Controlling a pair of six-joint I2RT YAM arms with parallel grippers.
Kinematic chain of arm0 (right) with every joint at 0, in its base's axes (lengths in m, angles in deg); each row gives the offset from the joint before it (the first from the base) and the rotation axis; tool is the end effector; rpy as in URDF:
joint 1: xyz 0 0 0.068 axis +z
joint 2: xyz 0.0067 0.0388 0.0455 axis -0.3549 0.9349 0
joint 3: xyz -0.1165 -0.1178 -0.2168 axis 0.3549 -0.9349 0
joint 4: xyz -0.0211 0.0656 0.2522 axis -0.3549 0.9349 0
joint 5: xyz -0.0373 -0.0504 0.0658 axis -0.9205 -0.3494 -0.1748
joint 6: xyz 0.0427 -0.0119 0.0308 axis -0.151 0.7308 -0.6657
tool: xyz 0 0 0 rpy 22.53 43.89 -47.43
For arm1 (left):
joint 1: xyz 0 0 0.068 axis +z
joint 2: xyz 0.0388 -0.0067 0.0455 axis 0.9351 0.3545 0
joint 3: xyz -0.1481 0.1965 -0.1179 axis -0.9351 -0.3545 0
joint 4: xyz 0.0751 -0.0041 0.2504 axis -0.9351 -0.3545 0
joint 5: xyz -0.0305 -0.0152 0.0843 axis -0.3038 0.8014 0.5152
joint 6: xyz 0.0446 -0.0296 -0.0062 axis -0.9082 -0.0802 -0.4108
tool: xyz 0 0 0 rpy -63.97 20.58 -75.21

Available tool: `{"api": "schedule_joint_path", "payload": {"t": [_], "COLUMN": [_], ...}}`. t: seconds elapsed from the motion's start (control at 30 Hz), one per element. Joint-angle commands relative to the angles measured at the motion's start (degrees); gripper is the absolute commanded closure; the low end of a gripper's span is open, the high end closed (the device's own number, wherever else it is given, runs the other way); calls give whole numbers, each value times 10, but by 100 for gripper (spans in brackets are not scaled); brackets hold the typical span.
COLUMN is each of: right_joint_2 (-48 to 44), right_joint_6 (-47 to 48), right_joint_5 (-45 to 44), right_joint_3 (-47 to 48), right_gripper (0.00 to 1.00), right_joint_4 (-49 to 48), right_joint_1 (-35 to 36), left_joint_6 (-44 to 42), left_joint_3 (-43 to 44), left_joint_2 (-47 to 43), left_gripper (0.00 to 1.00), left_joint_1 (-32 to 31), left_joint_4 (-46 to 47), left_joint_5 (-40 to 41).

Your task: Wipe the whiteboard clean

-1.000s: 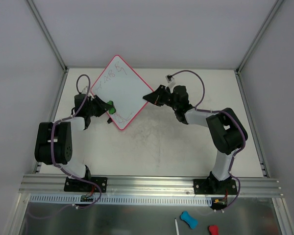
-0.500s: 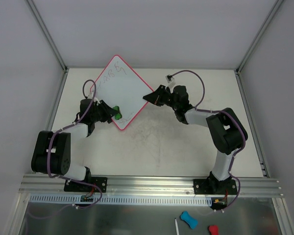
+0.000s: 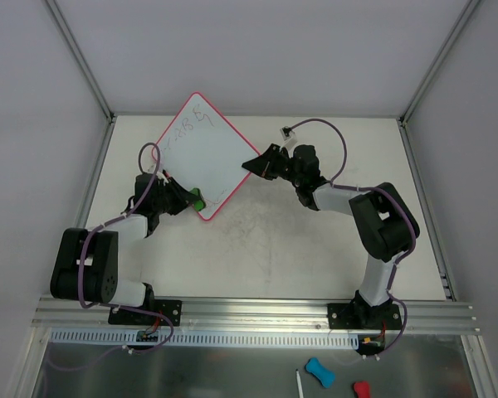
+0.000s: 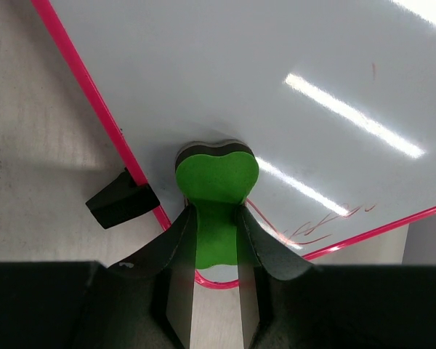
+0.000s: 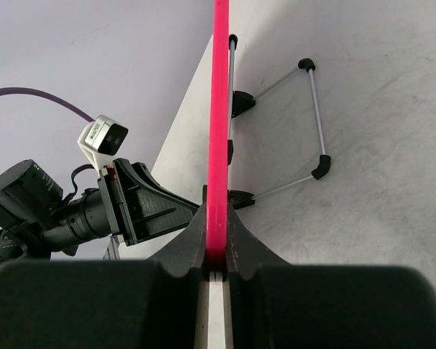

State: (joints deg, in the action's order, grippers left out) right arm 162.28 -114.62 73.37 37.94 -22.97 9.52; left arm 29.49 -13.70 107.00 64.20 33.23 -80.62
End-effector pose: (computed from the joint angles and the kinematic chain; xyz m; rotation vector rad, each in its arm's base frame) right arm 0.3460 0.2203 0.2182 -0.3429 1.6957 1.1941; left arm 0.2686 -0.0356 0.1686 -0.4583 2.0974 -0.8327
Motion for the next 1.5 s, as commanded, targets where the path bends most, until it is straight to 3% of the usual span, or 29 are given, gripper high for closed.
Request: {"api": "schedule_joint_path", "payload": {"t": [0.0,0.27,0.6,0.97,1.47], "right_joint_2": [-6,-4,-5,1,4], "right_joint_6": [27,26,27,24,24], "right_joint_5": [-2,0,-1,-2,-2], "right_joint_3": [-3,0,-2,5,5], "right_gripper": [100,100,100,100,100], "right_joint_4": [-9,-9,-9,-8,-8], "right_joint_1": [12,12,12,12,19], "left_joint_6": [-3,12,0,25,-3], "left_joint_3": [-3,15,-2,-38,96], "left_joint_2": [30,78,64,-16,38], "left_gripper": [100,100,100,100,100], "left_joint_1": [9,9,6,-97,-150], "left_joint_4": [-63,-15,-4,-2,-16], "left_joint_5": [-11,-62,-70,5,14]}}
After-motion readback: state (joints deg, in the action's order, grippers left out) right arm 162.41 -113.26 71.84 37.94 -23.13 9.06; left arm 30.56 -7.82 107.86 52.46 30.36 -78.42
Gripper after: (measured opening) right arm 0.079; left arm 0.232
